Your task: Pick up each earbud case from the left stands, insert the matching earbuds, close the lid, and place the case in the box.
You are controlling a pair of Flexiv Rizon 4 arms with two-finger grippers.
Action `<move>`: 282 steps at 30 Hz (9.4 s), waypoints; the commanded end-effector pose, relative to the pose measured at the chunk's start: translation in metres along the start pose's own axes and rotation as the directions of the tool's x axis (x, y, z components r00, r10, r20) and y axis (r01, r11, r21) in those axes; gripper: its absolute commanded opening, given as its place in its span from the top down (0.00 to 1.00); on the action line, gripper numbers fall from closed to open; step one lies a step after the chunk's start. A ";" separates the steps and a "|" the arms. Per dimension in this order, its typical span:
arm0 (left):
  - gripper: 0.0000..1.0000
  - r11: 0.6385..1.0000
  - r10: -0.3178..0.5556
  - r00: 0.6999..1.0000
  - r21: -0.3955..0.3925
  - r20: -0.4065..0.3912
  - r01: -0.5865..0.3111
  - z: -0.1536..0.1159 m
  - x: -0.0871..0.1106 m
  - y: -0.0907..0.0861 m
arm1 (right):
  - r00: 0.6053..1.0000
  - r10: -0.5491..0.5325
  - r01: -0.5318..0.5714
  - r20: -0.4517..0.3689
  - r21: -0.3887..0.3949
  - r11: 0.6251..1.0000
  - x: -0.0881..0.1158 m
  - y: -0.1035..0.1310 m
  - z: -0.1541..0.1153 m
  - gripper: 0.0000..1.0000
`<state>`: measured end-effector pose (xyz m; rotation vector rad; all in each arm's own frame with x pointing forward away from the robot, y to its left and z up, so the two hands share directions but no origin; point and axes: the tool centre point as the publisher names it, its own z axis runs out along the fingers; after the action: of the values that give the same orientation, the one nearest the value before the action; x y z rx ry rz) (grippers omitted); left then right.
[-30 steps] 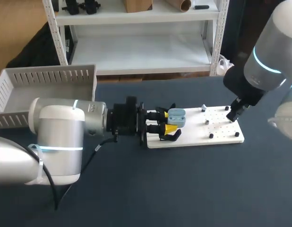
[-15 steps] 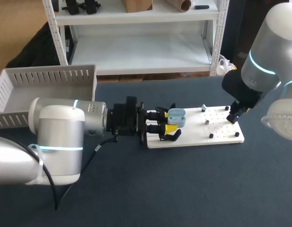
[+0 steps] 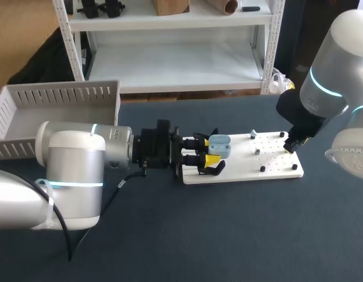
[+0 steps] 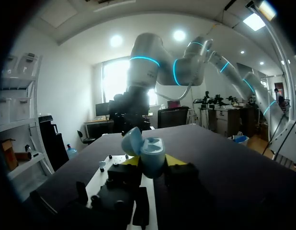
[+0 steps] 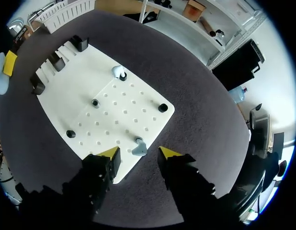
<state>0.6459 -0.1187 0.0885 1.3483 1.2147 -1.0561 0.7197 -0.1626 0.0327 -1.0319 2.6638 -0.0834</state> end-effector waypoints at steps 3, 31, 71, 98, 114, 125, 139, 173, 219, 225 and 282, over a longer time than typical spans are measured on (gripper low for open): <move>1.00 1.000 0.002 1.000 -0.004 0.003 -0.002 0.001 0.001 0.000 | 1.000 0.000 0.000 0.002 0.002 1.000 -0.001 0.000 0.005 0.51; 1.00 1.000 0.002 1.000 -0.004 0.003 -0.002 0.001 0.001 0.000 | 1.000 0.010 -0.010 -0.014 -0.001 1.000 -0.001 -0.003 0.009 0.70; 1.00 1.000 0.002 1.000 -0.004 0.003 -0.002 0.001 0.001 0.000 | 0.987 0.161 -0.158 -0.023 0.111 0.981 -0.006 0.054 -0.154 1.00; 1.00 1.000 0.002 1.000 -0.004 0.003 -0.002 0.001 0.001 0.000 | 0.966 0.257 -0.254 0.009 0.184 0.950 -0.016 0.136 -0.190 1.00; 1.00 1.000 0.002 1.000 -0.004 0.003 -0.002 0.001 0.001 0.000 | 0.749 0.662 -0.626 0.016 0.344 0.700 -0.053 0.178 -0.201 1.00; 1.00 1.000 0.002 1.000 -0.004 0.003 -0.002 0.001 0.001 0.000 | 0.715 0.699 -0.665 0.008 0.316 0.677 -0.050 0.199 -0.195 1.00; 1.00 1.000 0.002 1.000 -0.004 0.003 -0.002 0.001 0.001 0.000 | 0.624 0.781 -0.742 -0.023 0.295 0.602 -0.064 0.201 -0.194 1.00; 1.00 1.000 0.002 1.000 -0.004 0.003 -0.002 0.001 0.001 0.000 | 0.378 0.921 -0.893 -0.095 0.224 0.390 -0.093 0.214 -0.171 1.00; 1.00 1.000 0.002 1.000 -0.004 0.003 -0.002 0.001 0.001 0.000 | 0.221 0.969 -0.909 -0.113 0.336 0.247 -0.097 0.197 -0.131 1.00; 1.00 1.000 0.002 1.000 -0.004 0.003 -0.002 0.001 0.001 0.000 | 0.221 0.971 -0.913 -0.087 0.332 0.237 -0.097 0.196 -0.128 1.00; 1.00 1.000 0.002 1.000 -0.004 0.003 -0.002 0.001 0.001 0.000 | 0.189 0.978 -0.914 -0.088 0.348 0.208 -0.096 0.196 -0.115 0.57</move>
<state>0.6458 -0.1188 0.0884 1.3485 1.2149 -1.0560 0.6269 0.0402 0.1349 0.9812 2.9098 -0.2644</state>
